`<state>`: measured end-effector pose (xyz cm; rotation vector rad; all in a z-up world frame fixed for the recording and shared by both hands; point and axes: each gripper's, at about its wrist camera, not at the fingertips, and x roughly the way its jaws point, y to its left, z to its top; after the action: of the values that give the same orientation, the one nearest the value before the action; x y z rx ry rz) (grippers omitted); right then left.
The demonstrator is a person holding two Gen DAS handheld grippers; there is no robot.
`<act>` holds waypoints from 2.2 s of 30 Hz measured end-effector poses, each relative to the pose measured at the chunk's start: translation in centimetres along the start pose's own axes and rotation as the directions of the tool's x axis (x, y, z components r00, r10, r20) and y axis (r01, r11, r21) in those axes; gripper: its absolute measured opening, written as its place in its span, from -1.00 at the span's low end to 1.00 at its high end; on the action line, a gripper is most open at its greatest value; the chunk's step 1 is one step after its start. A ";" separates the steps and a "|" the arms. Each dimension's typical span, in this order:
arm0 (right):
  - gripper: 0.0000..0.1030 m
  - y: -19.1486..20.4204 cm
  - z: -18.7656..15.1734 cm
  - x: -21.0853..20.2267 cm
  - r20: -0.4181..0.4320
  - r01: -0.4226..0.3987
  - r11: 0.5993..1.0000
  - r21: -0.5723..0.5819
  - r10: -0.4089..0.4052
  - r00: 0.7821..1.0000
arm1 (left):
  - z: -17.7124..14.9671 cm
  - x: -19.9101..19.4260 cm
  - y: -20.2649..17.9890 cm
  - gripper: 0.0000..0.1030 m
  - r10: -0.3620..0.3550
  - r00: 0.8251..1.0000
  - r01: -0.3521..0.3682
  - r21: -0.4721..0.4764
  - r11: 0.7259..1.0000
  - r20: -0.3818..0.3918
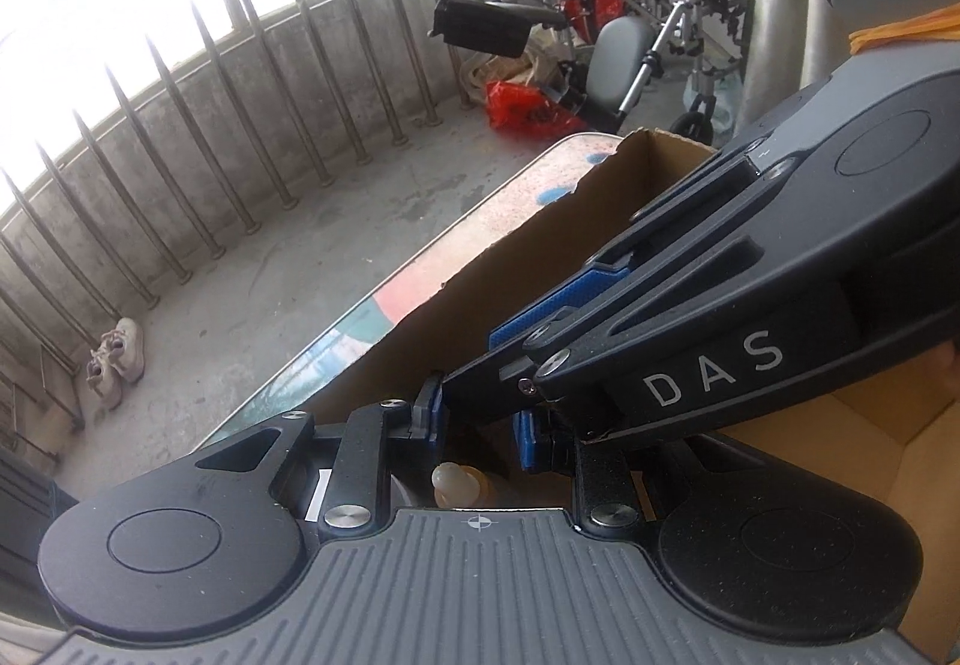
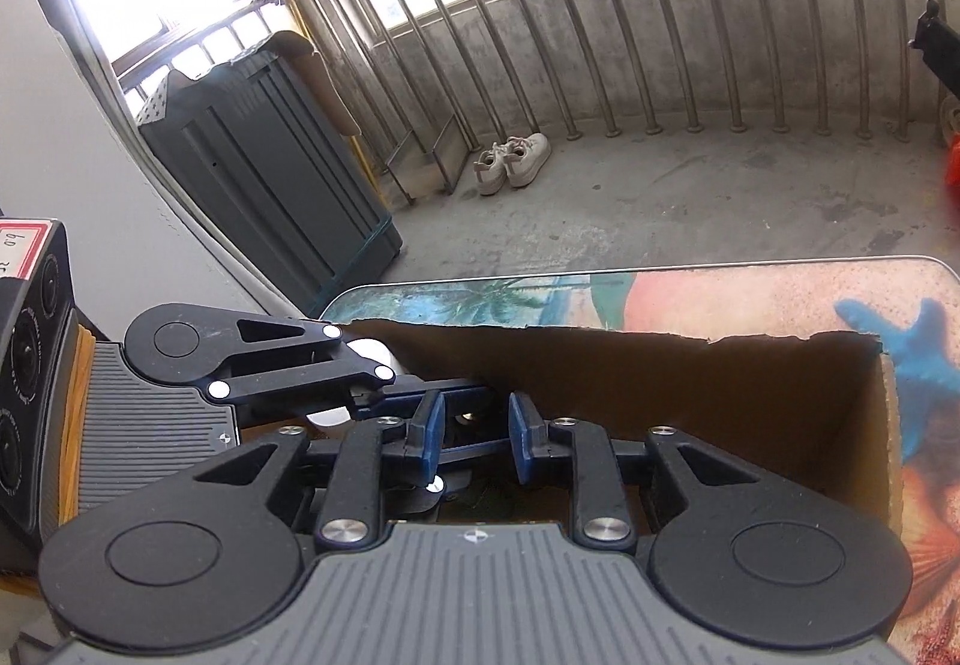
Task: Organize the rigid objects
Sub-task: 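Carry the black cylinder with the right gripper into the box, then open the right gripper to release the cylinder and withdraw, then close the right gripper on the white charger plug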
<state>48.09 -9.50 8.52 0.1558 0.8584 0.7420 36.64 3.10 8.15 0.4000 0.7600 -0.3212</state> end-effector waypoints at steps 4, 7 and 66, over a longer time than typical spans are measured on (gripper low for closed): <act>-0.50 -0.2 -0.1 0.2 -0.002 -0.015 1.000 0.015 0.015 1.000 | 0.1 0.0 -0.3 -0.57 0.019 1.000 -0.019 0.020 1.000 -0.019; -0.49 -0.7 -0.3 0.0 0.002 -0.046 0.998 0.040 0.046 0.999 | 0.3 -0.3 -0.2 -0.54 0.016 1.000 -0.016 0.014 1.000 -0.016; 0.21 5.8 -16.7 -7.7 -0.142 -0.042 0.997 -0.065 0.032 0.989 | -15.5 -9.2 -12.7 -0.46 -0.075 0.985 0.125 -0.338 0.933 0.157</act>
<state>29.49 -12.87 4.73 0.0598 0.9651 0.8233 15.79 0.36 1.65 0.0036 0.6821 -0.3002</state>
